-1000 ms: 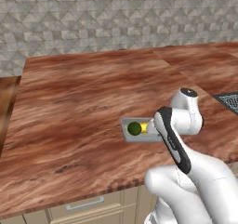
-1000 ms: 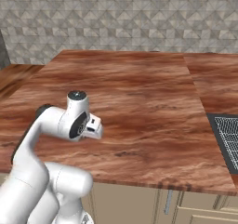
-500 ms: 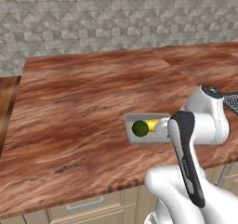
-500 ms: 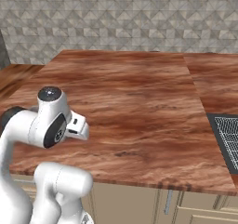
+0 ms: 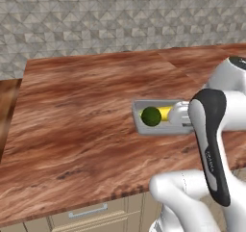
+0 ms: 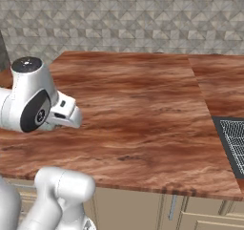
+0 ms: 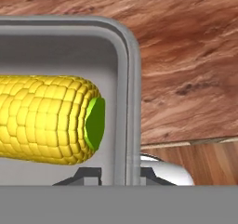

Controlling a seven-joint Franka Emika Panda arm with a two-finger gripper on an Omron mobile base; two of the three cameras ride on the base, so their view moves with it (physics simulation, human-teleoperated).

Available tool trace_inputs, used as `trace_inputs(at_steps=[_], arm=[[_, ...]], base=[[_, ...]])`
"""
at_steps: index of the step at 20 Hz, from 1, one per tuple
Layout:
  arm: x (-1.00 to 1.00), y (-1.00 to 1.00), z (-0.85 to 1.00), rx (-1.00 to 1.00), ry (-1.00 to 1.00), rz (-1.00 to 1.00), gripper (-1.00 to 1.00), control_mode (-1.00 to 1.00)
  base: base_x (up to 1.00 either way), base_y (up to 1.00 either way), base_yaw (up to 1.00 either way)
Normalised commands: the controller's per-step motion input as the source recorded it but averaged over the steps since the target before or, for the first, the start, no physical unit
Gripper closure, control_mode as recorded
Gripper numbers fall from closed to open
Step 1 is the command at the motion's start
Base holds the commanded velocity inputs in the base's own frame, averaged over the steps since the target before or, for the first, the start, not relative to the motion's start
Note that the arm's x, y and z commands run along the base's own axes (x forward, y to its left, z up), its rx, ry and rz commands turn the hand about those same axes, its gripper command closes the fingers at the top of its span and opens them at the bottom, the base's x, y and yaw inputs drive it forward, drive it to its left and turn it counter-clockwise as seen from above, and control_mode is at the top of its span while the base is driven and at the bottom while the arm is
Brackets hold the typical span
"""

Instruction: Take the corn and lime out of the freezer and place them in the tupperware container on the counter. Then put the tupperware containing the vegetables back in the freezer.

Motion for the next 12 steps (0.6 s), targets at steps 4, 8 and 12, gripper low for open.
trace_inputs(at_steps=[4,8,12], arm=[[-0.26,0.07,0.91,0.00,0.19,0.00,1.00,-1.00],[-0.21,0.20,0.38,0.00,0.26,0.00,1.00,-1.00],[-0.21,0.08,0.02,0.00,0.24,-0.01,1.00,-1.00]], base=[[0.00,0.00,0.00],[0.00,0.00,0.00],[0.00,0.00,0.00]])
